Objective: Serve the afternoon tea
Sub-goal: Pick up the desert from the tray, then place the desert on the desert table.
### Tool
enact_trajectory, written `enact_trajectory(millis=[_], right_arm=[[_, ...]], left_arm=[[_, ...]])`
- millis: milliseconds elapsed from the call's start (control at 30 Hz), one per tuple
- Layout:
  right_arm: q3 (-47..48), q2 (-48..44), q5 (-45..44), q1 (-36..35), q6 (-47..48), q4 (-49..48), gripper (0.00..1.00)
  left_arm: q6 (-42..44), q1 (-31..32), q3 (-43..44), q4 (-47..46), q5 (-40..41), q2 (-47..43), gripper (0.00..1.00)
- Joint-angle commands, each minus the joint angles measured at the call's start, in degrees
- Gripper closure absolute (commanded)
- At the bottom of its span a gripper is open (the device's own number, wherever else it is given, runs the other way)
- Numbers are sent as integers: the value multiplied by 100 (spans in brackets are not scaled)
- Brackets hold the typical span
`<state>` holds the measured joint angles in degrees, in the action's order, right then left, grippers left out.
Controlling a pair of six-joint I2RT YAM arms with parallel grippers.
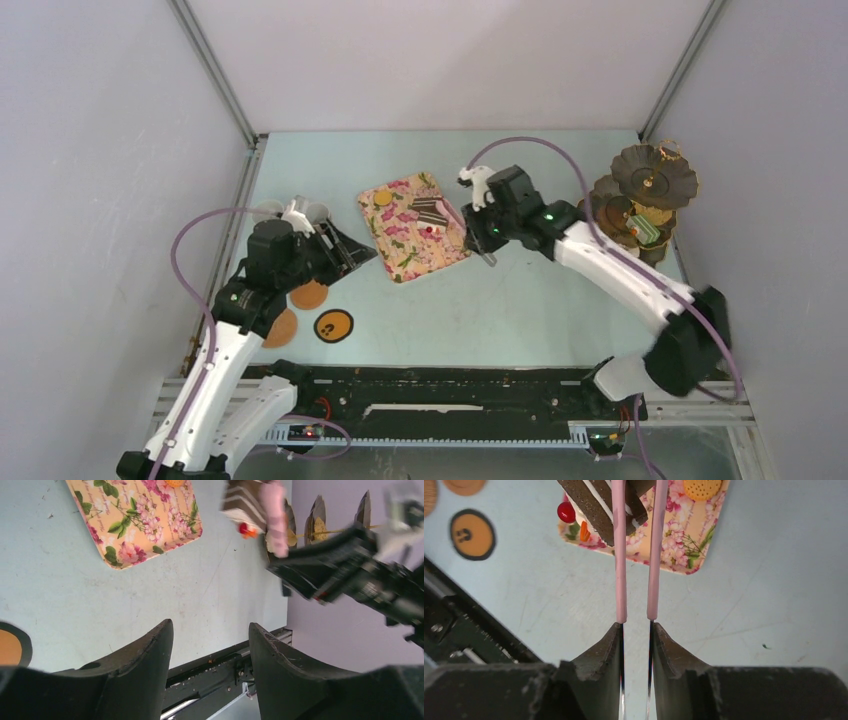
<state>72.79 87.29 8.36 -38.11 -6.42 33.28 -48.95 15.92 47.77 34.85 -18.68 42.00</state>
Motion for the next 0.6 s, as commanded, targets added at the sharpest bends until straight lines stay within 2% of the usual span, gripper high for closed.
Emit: enact_trajectory(millis=[0,167,300,567], right_arm=[[-424,-1344,197,176,136,87,95],[-1202,-2823,-175,346,593,239,100],[-1793,-3920,-631,326,1231,128,100],[-1864,-4969,-2134,265,1304,418,100]], left_arm=[[243,-41,191,-217,-273,110,38],[639,-45,437,-10,-391,218,38],[867,48,521,129,-401,222,38],[1193,659,769,245,-262,360,37]])
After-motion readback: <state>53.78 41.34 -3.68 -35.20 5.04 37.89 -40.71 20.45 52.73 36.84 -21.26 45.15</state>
